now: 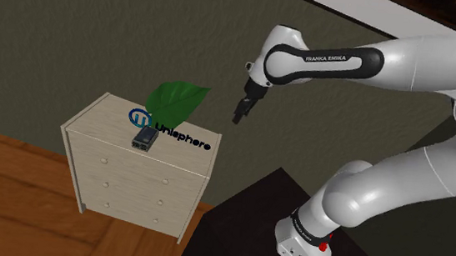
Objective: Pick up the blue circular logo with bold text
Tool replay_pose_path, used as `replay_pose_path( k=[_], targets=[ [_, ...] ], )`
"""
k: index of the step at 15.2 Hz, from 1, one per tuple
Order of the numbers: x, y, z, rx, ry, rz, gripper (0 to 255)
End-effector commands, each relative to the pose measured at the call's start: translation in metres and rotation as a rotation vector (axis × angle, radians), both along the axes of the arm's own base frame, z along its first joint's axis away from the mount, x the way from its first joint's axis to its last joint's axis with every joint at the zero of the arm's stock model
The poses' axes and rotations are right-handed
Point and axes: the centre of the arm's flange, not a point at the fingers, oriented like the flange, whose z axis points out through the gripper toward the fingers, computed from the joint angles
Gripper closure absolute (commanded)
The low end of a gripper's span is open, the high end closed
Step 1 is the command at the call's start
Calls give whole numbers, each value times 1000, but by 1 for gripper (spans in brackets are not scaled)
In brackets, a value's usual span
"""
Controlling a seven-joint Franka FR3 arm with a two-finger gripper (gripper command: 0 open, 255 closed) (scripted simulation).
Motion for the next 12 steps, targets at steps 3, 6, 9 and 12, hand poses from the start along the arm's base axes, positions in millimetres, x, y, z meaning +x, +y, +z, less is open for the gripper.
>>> replay_pose_path(
  k=[3, 6, 9, 12],
  targets=[
    [31, 14, -37, 0, -30, 69, 0],
    [55, 27, -64, 1, -50, 120, 0],
    [78, 41, -91, 1, -70, 171, 0],
    [101, 56, -117, 1, -90, 222, 0]
  ],
)
